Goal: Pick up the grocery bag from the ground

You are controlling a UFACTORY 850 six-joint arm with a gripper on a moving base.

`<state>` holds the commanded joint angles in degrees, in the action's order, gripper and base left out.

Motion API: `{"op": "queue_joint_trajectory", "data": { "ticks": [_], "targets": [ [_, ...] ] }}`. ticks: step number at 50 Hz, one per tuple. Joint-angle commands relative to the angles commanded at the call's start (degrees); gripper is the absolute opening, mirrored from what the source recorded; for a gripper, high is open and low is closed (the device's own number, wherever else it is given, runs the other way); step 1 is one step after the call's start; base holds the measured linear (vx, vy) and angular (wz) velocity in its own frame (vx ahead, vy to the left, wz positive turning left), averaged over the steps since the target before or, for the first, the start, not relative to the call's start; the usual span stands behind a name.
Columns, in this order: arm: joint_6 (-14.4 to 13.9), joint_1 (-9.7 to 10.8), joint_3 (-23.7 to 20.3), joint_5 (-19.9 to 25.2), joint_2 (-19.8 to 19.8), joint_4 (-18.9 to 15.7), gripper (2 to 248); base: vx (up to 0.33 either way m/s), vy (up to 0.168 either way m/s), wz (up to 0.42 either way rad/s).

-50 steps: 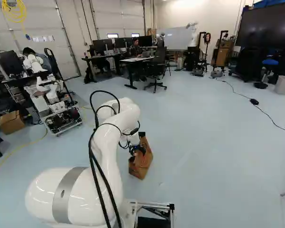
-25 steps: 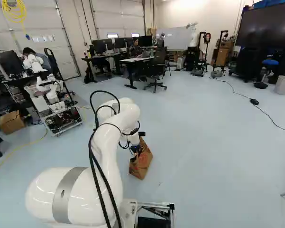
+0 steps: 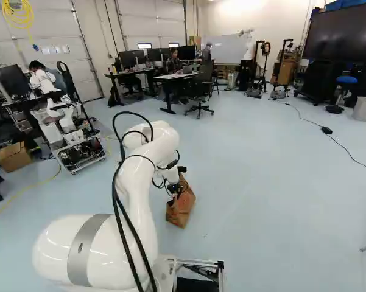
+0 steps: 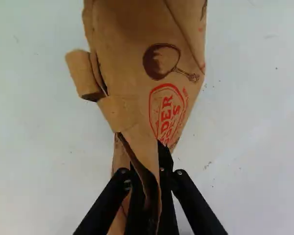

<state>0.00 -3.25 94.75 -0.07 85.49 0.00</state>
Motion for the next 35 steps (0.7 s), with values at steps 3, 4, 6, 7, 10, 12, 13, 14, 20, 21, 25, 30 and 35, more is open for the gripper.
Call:
{"op": "queue_joint_trajectory", "data": {
  "ticks": [3, 4, 6, 7, 10, 12, 13, 14, 20, 21, 25, 30, 35],
  "targets": [
    [0.0, 0.0, -1.1, 0.0, -1.2, 0.0, 26, 0.000, 0.000, 0.000],
    [0.0, 0.0, -1.5, 0.0, -1.6, 0.0, 26, 0.000, 0.000, 0.000],
    [0.0, 0.0, -2.2, 0.0, -2.4, 0.0, 26, 0.000, 0.000, 0.000],
    [0.0, 0.0, -2.6, 0.0, -2.8, 0.0, 26, 0.000, 0.000, 0.000],
    [0.0, 0.0, -3.7, 0.0, -4.0, 0.0, 26, 0.000, 0.000, 0.000],
    [0.0, 0.0, -4.4, 0.0, -4.8, 0.0, 26, 0.000, 0.000, 0.000],
    [0.0, 0.0, -4.8, 0.0, -5.2, 0.0, 26, 0.000, 0.000, 0.000],
    [0.0, 0.0, -5.1, 0.0, -5.6, 0.0, 26, 0.000, 0.000, 0.000],
    [0.0, 0.0, -7.2, 0.0, -8.0, 0.0, 26, 0.000, 0.000, 0.000],
    [0.0, 0.0, -7.5, 0.0, -8.3, 0.0, 26, 0.000, 0.000, 0.000],
    [0.0, 0.0, -8.9, 0.0, -9.9, 0.0, 26, 0.000, 0.000, 0.000],
    [0.0, 0.0, -10.5, 0.0, -11.9, 0.0, 26, 0.000, 0.000, 0.000],
    [0.0, 0.0, -12.1, 0.0, -13.8, 0.0, 26, 0.000, 0.000, 0.000]
  ]
}}
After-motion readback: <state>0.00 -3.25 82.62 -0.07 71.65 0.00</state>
